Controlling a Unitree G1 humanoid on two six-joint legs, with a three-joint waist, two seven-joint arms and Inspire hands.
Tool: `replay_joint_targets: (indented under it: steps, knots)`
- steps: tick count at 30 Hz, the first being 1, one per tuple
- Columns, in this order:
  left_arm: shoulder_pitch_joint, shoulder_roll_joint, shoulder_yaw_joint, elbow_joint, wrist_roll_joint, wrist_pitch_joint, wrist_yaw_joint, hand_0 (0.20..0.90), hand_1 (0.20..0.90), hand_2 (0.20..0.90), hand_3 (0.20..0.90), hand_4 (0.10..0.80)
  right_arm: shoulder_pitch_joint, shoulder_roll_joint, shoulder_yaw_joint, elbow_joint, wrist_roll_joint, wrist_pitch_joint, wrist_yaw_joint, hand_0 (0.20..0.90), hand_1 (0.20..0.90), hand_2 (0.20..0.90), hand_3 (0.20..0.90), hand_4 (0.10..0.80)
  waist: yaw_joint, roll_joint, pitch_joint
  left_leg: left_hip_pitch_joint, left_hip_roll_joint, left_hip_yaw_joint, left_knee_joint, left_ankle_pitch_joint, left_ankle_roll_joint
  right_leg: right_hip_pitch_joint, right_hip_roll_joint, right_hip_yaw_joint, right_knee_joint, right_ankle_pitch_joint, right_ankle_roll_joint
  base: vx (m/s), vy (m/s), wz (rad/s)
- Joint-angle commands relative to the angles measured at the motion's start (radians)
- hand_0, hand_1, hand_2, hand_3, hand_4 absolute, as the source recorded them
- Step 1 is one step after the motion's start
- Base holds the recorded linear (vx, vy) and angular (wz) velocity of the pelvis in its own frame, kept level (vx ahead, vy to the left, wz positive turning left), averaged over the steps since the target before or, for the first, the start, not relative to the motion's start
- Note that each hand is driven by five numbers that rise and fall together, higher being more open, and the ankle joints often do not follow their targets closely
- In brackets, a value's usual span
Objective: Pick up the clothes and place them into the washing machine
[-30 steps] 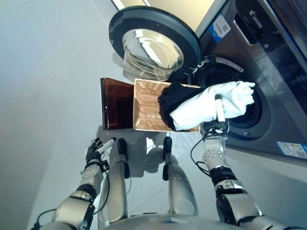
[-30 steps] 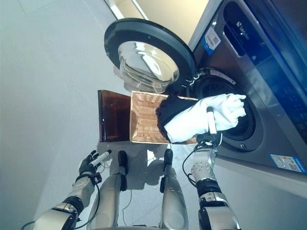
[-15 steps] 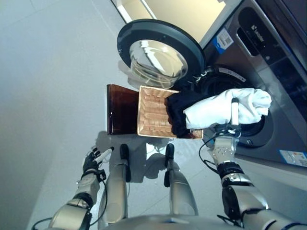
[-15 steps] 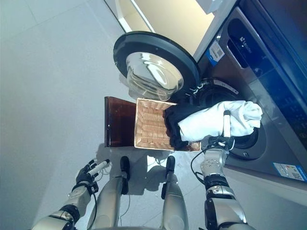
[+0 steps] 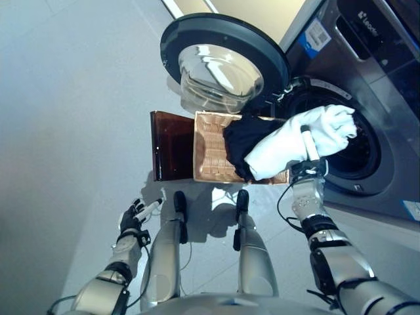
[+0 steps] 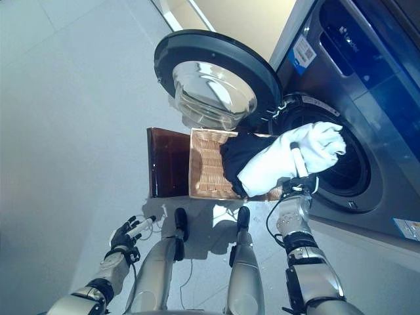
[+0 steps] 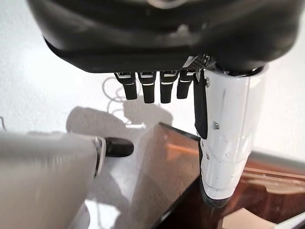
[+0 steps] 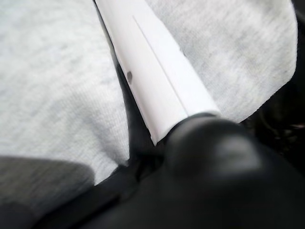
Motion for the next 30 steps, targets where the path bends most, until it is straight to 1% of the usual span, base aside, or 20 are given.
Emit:
replay_joint_targets:
  steps: [1, 4, 6, 8, 12, 15, 17, 18, 23, 24, 27, 30]
  knots:
    - [0.015, 0.013, 0.001, 0.000, 0.007, -0.028, 0.001, 0.900, 0.900, 0.900, 0.900, 0.800, -0.062, -0.083, -0.012, -0.074, -0.040, -0.057, 0.046, 0.200, 0.200, 0.200, 0.200, 0.300, 0.009, 0.020, -0.021, 0.077, 0.016, -0.060, -0.120, 0.033, -0.075, 0.035, 0.013, -0.009, 0.131, -0.113, -0.007, 0.000, 0.000, 0.00]
    - [0.006, 0.013, -0.006, -0.005, 0.005, -0.030, 0.004, 0.900, 0.900, 0.900, 0.900, 0.800, -0.078, -0.045, 0.011, -0.052, -0.017, -0.050, 0.054, 0.200, 0.200, 0.200, 0.200, 0.300, 0.011, 0.024, -0.012, 0.069, 0.014, -0.059, -0.114, 0.035, -0.075, 0.025, 0.013, -0.007, 0.135, -0.112, -0.010, -0.022, 0.002, -0.02]
    - [0.005, 0.013, -0.007, -0.006, 0.002, -0.031, 0.006, 0.900, 0.900, 0.900, 0.900, 0.800, -0.081, -0.037, 0.017, -0.052, -0.011, -0.048, 0.055, 0.200, 0.200, 0.200, 0.200, 0.300, 0.012, 0.026, -0.009, 0.067, 0.014, -0.058, -0.114, 0.035, -0.075, 0.023, 0.011, -0.007, 0.135, -0.111, -0.010, 0.000, 0.000, 0.00]
    - [-0.002, 0.012, -0.008, -0.012, -0.004, -0.032, 0.010, 0.900, 0.900, 0.900, 0.900, 0.800, -0.089, -0.009, 0.016, -0.054, 0.031, -0.053, 0.058, 0.200, 0.200, 0.200, 0.200, 0.300, 0.014, 0.032, 0.000, 0.062, 0.012, -0.056, -0.112, 0.037, -0.074, 0.017, 0.010, -0.007, 0.139, -0.110, -0.011, 0.000, 0.000, 0.00]
    - [0.002, 0.014, -0.009, -0.019, -0.009, -0.033, 0.011, 0.900, 0.900, 0.900, 0.900, 0.800, -0.097, 0.002, 0.005, -0.050, 0.062, -0.060, 0.056, 0.200, 0.200, 0.200, 0.200, 0.300, 0.017, 0.040, 0.008, 0.055, 0.011, -0.056, -0.110, 0.038, -0.074, 0.010, 0.010, -0.005, 0.141, -0.110, -0.012, 0.000, 0.000, 0.00]
    - [0.007, 0.018, -0.008, -0.031, -0.014, -0.037, 0.014, 0.900, 0.900, 0.900, 0.900, 0.800, -0.101, 0.003, -0.020, -0.076, 0.095, -0.083, 0.043, 0.200, 0.200, 0.200, 0.200, 0.300, 0.017, 0.050, 0.017, 0.049, 0.007, -0.054, -0.112, 0.041, -0.074, 0.002, 0.009, 0.000, 0.142, -0.110, -0.013, 0.000, 0.000, 0.00]
    - [0.018, 0.019, -0.014, -0.049, -0.022, -0.040, 0.012, 0.900, 0.900, 0.900, 0.900, 0.800, -0.113, -0.007, -0.056, -0.087, 0.129, -0.104, 0.032, 0.200, 0.200, 0.200, 0.200, 0.300, 0.018, 0.066, 0.023, 0.041, 0.005, -0.053, -0.111, 0.042, -0.074, -0.011, 0.007, 0.007, 0.147, -0.112, -0.013, 0.000, 0.000, 0.00]
    - [0.018, 0.019, -0.014, -0.049, -0.022, -0.040, 0.012, 0.900, 0.900, 0.900, 0.900, 0.800, -0.113, -0.007, -0.056, -0.088, 0.129, -0.104, 0.032, 0.200, 0.200, 0.200, 0.200, 0.300, 0.018, 0.066, 0.022, 0.040, 0.005, -0.053, -0.111, 0.042, -0.074, -0.011, 0.007, 0.007, 0.147, -0.112, -0.013, 0.000, 0.000, 0.00]
    - [0.034, 0.013, -0.027, -0.066, -0.044, -0.046, 0.003, 0.900, 0.900, 0.900, 0.900, 0.800, -0.147, -0.044, -0.106, -0.089, 0.156, -0.130, 0.012, 0.200, 0.200, 0.200, 0.200, 0.300, 0.018, 0.094, 0.034, 0.018, 0.001, -0.046, -0.100, 0.041, -0.075, -0.041, 0.006, 0.018, 0.166, -0.118, -0.014, -0.013, -0.004, -0.04]
    - [0.043, 0.011, -0.028, -0.078, -0.054, -0.048, 0.002, 0.900, 0.900, 0.900, 0.900, 0.800, -0.163, -0.059, -0.125, -0.104, 0.170, -0.149, 0.001, 0.200, 0.200, 0.200, 0.200, 0.300, 0.017, 0.107, 0.039, 0.010, 0.001, -0.042, -0.101, 0.043, -0.076, -0.055, 0.004, 0.021, 0.172, -0.118, -0.014, -0.017, -0.016, -0.13]
    - [0.051, 0.007, -0.035, -0.083, -0.058, -0.047, -0.001, 0.900, 0.900, 0.900, 0.900, 0.800, -0.182, -0.074, -0.138, -0.096, 0.174, -0.159, -0.009, 0.200, 0.200, 0.200, 0.200, 0.300, 0.018, 0.117, 0.038, 0.003, 0.000, -0.039, -0.103, 0.043, -0.076, -0.064, 0.004, 0.026, 0.175, -0.119, -0.013, -0.010, -0.003, -0.08]
    - [0.060, 0.002, -0.038, -0.077, -0.068, -0.045, -0.005, 0.900, 0.900, 0.900, 0.900, 0.800, -0.221, -0.115, -0.167, -0.094, 0.191, -0.180, -0.018, 0.200, 0.200, 0.200, 0.200, 0.300, 0.019, 0.138, 0.037, -0.008, -0.002, -0.033, -0.109, 0.049, -0.078, -0.089, 0.003, 0.035, 0.187, -0.121, -0.013, -0.002, -0.006, -0.04]
